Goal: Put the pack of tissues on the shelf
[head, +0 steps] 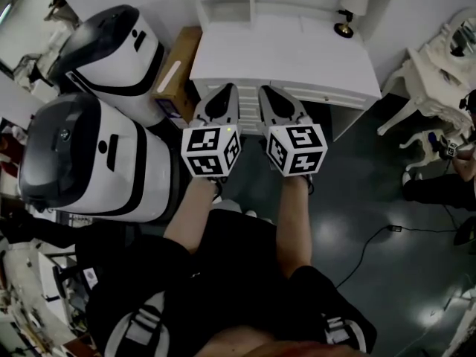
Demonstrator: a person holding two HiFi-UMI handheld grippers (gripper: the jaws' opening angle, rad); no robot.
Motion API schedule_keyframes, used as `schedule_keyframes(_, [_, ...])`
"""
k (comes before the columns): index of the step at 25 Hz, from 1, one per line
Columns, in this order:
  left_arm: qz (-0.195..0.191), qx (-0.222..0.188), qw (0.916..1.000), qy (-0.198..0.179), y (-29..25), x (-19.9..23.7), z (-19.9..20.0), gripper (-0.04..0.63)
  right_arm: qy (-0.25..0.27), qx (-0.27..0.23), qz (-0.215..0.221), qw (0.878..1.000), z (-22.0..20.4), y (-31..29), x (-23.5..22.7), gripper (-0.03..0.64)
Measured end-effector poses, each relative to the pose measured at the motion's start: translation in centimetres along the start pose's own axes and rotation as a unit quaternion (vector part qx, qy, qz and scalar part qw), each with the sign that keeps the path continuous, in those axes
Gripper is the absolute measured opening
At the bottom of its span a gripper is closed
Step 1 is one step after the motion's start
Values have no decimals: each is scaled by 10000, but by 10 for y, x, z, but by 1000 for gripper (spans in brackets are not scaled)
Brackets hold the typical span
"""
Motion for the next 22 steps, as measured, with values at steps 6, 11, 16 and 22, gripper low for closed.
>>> schedule_keyframes(6, [-59,29,10000,24,7,1,2,11,-186,-21,-37,9998,3,-6,0,20])
schedule_keyframes(11, [285,111,9995,117,33,38,-7,11,-207,-168,258,9993,2,-35,46,20])
schedule_keyframes(16, [859,146,9957,304,54,87,-21,11,-162,117,660,9976,-22,-64,81,20])
schedule_keyframes(22, [941,221,9944,434,37,112,-30,11,-196,249,708,9970,-32,-93,82,20])
Point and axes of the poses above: the fingertips, and each gripper's own axes: y backward along the fingers, x to its left, z out of its top, the point moved 3 cm from there along y, backward along the fingers, and after that the axes turned 7 degrees about -z, right-handed, at the moved point
